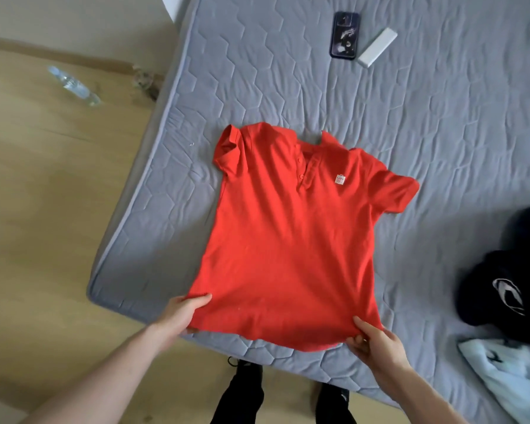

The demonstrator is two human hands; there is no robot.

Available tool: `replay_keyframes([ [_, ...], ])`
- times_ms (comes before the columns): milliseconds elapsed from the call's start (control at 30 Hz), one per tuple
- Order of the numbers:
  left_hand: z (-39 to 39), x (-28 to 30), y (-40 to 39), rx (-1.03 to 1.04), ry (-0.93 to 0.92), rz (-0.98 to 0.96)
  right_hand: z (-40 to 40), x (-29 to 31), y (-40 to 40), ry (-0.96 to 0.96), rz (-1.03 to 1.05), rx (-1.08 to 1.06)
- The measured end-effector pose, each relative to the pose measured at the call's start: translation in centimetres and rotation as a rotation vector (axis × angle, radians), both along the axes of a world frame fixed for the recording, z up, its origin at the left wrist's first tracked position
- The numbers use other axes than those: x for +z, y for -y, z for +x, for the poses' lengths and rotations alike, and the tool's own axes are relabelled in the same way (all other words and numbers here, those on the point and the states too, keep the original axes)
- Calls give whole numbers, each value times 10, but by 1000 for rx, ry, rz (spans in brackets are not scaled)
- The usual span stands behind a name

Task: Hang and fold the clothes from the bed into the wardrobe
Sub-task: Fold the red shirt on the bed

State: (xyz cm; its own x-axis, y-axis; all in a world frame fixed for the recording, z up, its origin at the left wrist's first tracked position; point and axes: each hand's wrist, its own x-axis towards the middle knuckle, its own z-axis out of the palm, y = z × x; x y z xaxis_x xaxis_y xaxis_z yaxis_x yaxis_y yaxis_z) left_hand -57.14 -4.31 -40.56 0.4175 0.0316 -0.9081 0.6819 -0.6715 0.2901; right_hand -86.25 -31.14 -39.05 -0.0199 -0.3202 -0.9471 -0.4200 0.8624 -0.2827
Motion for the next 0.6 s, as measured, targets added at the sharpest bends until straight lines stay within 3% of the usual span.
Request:
replay_keyframes([
  [167, -16, -18, -10, -44, 91, 27, -7, -14, -4, -109, -298, 811],
  [267, -26, -22, -13, -36, 130, 40, -9, -18, -9, -97, -335, 767],
  [400, -32, -18, -13, 22, 104, -13, -11, -24, -19, -88, -191, 353],
  [467, -31, -20, -15, -47, 101, 18, -15, -29, -27, -142, -215, 371],
  [533, -27, -25, -20, -306, 40, 109, -22, -37, -32, -241, -251, 580],
  [600, -17, -30, -24, -718, -25, 257, -27, -43, -36, -341, -231, 787],
])
